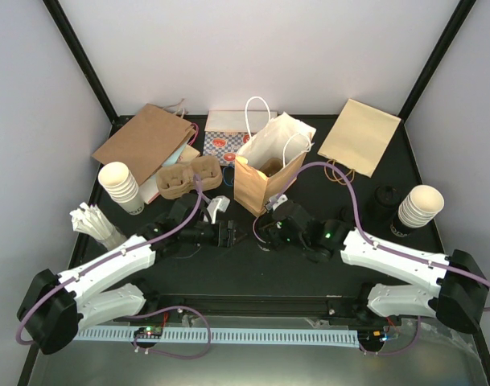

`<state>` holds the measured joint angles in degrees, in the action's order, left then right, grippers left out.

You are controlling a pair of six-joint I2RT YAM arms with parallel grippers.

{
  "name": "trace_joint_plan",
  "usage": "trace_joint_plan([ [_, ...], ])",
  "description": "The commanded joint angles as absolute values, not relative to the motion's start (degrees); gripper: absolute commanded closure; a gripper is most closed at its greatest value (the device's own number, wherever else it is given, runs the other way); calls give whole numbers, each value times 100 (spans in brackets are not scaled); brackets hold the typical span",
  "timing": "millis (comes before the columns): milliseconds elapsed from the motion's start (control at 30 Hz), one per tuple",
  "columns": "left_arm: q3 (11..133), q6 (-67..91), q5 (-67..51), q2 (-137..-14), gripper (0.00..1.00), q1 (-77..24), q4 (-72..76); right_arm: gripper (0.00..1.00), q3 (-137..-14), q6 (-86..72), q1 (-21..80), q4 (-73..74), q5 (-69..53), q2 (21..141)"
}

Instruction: Pack the takeout coffee

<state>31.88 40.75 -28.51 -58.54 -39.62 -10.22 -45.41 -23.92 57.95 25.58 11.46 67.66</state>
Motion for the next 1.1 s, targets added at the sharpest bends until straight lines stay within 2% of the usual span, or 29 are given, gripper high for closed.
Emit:
trace_joint_plan([
  [0, 3410, 4122, -2856, -5941, 17, -4007, -805, 40, -4361, -2365, 5824, 2633, 992, 6977],
  [200, 3428, 4126, -2865, -5969, 17, -4006, -793, 40, -4337, -2338, 5827, 2604, 962, 7079],
  [833, 3524, 4041, -2682, -5923, 17, -4004, -900, 40, -4612, -2160, 5827, 2821, 1288, 6131],
  [1067, 3520, 4014, -2632, -5895, 17, -3999, -976, 44, -4879, -2285, 5827, 3011, 1397, 6193],
])
